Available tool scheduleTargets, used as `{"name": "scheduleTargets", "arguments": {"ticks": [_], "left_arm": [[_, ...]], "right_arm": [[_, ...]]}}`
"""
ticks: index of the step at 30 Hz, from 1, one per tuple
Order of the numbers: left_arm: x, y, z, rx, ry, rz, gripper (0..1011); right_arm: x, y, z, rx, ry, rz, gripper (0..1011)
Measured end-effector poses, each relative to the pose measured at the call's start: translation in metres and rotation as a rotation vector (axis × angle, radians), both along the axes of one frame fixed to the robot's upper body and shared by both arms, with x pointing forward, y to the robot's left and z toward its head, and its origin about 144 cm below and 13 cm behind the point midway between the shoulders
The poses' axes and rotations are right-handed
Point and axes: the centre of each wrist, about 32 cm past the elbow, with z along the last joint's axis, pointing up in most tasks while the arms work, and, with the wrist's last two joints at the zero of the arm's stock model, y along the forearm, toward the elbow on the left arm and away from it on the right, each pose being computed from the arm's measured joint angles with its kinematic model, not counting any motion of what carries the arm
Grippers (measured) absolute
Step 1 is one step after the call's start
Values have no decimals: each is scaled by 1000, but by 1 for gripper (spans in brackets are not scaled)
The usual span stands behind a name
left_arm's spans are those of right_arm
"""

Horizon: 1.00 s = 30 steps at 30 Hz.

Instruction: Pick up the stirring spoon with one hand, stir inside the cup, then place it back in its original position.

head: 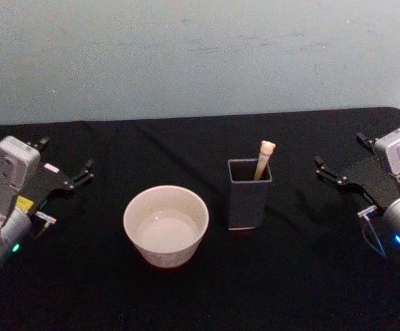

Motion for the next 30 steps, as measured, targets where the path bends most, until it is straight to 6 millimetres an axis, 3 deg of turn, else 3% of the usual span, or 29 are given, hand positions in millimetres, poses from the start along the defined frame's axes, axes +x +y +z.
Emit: {"name": "scheduleTargets", "arguments": {"ticks": [30], "left_arm": [[0, 0, 0, 0, 0, 0, 1001]], "right_arm": [[0, 0, 0, 0, 0, 0, 1000]]}}
